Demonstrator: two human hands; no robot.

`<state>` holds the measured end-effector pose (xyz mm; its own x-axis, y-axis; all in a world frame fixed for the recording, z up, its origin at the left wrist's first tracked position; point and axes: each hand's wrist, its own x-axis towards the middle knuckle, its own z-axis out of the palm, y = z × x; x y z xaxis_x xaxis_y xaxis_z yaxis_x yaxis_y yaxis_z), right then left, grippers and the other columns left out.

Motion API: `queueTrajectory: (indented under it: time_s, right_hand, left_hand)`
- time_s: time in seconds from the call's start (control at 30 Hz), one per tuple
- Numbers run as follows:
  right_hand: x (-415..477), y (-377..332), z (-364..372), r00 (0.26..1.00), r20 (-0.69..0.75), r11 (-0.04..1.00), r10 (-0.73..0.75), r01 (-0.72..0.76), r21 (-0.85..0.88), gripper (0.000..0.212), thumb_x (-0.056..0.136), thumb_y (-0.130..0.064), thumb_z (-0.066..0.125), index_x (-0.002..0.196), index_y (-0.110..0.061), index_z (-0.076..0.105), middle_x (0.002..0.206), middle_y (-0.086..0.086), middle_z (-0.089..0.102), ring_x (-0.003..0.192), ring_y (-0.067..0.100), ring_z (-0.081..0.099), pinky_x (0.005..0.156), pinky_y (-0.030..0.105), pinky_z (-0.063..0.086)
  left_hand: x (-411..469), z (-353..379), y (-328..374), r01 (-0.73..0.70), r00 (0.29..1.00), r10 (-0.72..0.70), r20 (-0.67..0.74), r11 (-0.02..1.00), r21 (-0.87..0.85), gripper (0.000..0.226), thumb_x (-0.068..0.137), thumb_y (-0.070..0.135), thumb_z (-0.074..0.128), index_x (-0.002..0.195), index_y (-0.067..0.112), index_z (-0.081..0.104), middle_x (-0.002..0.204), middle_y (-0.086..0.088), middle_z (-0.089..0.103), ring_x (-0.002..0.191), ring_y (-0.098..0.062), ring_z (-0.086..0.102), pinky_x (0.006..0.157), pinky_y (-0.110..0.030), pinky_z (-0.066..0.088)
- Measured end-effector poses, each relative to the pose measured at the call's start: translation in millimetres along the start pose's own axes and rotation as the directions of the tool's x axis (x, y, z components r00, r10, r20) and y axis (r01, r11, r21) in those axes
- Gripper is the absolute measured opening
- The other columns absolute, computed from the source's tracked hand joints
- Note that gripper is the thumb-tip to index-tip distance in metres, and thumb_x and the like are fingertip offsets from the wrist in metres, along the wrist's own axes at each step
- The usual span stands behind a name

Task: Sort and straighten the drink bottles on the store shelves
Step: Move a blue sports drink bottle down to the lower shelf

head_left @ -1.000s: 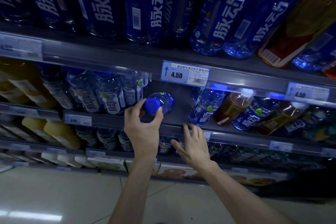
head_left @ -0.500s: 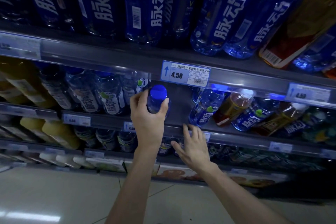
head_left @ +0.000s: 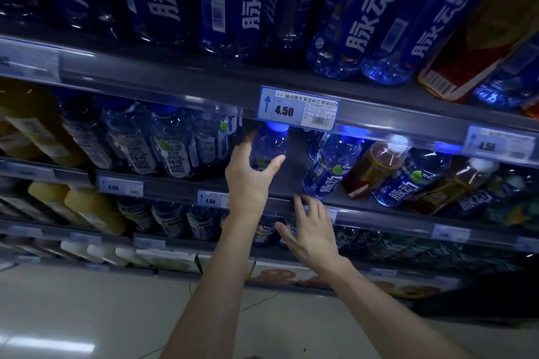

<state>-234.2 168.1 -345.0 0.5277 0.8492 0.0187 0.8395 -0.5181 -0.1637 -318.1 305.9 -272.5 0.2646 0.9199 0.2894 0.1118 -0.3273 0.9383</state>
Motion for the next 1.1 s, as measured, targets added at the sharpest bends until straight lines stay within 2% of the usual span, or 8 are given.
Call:
queueTrajectory:
  time_s: [0.1, 0.27, 0.33, 0.43, 0.57, 0.83, 1.03, 1.1]
  right_hand:
    - [1, 1, -1, 1.0, 0.006, 1.0, -0.007, 0.007, -0.011, 0.077, 0.088, -0.065, 0.031, 0.144, -0.013, 0.035, 0.139, 0.008, 0.04, 0.131, 0.027, 0.033, 0.112, 0.042, 0.027]
    - [0, 1, 0, 1.0, 0.02, 1.0, -0.001, 0.001, -0.006, 0.075, 0.09, -0.063, 0.035, 0.147, -0.014, 0.031, 0.142, 0.007, 0.036, 0.134, 0.027, 0.029, 0.114, 0.043, 0.023]
    - [1, 0, -1, 1.0, 0.019, 1.0, 0.003, -0.003, 0.003, 0.075, 0.09, -0.063, 0.036, 0.147, -0.014, 0.031, 0.143, 0.007, 0.036, 0.134, 0.026, 0.029, 0.114, 0.043, 0.023]
    - [2, 1, 0, 1.0, 0.014, 1.0, 0.001, -0.001, 0.008, 0.075, 0.09, -0.062, 0.036, 0.147, -0.014, 0.032, 0.142, 0.006, 0.037, 0.134, 0.026, 0.03, 0.113, 0.043, 0.025]
    - [1, 2, 1, 1.0, 0.006, 1.0, 0.001, -0.001, 0.007, 0.075, 0.089, -0.063, 0.036, 0.146, -0.014, 0.032, 0.141, 0.005, 0.037, 0.133, 0.025, 0.03, 0.113, 0.043, 0.026]
    - [1, 3, 2, 1.0, 0.007, 1.0, -0.002, 0.002, 0.016, 0.075, 0.089, -0.063, 0.035, 0.146, -0.015, 0.03, 0.143, 0.004, 0.035, 0.134, 0.024, 0.028, 0.115, 0.043, 0.024]
    - [1, 4, 3, 1.0, 0.016, 1.0, -0.013, 0.013, 0.017, 0.074, 0.088, -0.062, 0.034, 0.146, -0.016, 0.029, 0.144, 0.004, 0.033, 0.135, 0.024, 0.027, 0.115, 0.043, 0.023]
    - [2, 5, 2, 1.0, 0.022, 0.999, -0.013, 0.012, 0.032, 0.074, 0.089, -0.062, 0.035, 0.147, -0.016, 0.029, 0.144, 0.004, 0.032, 0.135, 0.024, 0.026, 0.115, 0.043, 0.023]
  left_hand:
    - [0, -1, -7, 0.065, 0.996, -0.065, -0.054, 0.998, 0.01, 0.065, 0.07, 0.029, 0.083, 0.128, 0.02, 0.054, 0.102, 0.024, 0.054, 0.093, 0.021, 0.049, 0.08, 0.003, 0.033]
    - [1, 0, -12, 0.059, 0.998, -0.057, -0.03, 0.996, 0.072, 0.068, 0.071, 0.032, 0.082, 0.129, 0.02, 0.05, 0.114, 0.015, 0.051, 0.101, 0.009, 0.045, 0.084, 0.003, 0.03]
    - [-1, -1, -20, 0.099, 0.995, -0.097, -0.024, 0.99, 0.097, 0.067, 0.07, 0.033, 0.082, 0.126, 0.018, 0.049, 0.119, 0.011, 0.049, 0.104, 0.004, 0.044, 0.092, -0.005, 0.035]
    - [-8, -3, -33, 0.163, 0.981, -0.175, 0.089, 0.978, 0.128, 0.062, 0.074, 0.029, 0.079, 0.128, 0.02, 0.05, 0.121, 0.004, 0.057, 0.109, -0.009, 0.054, 0.094, -0.031, 0.047]
    - [-10, -5, -41, 0.171, 0.979, -0.182, 0.092, 0.978, 0.122, 0.058, 0.077, 0.021, 0.077, 0.128, 0.028, 0.051, 0.11, 0.011, 0.062, 0.096, -0.002, 0.058, 0.082, -0.02, 0.045]
    - [-7, 2, -39, 0.158, 0.974, -0.181, 0.136, 0.975, 0.159, 0.053, 0.076, 0.021, 0.08, 0.125, 0.019, 0.059, 0.098, 0.013, 0.062, 0.081, 0.006, 0.056, 0.068, 0.002, 0.036]
    - [-10, 10, -35, 0.159, 0.969, -0.181, 0.169, 0.977, 0.14, 0.051, 0.075, 0.019, 0.08, 0.122, 0.02, 0.061, 0.098, 0.012, 0.065, 0.08, 0.014, 0.056, 0.07, -0.001, 0.039]
    - [-10, 11, -34, 0.157, 0.966, -0.181, 0.187, 0.978, 0.137, 0.05, 0.076, 0.02, 0.079, 0.122, 0.021, 0.06, 0.103, 0.01, 0.066, 0.085, 0.007, 0.058, 0.074, -0.007, 0.04]
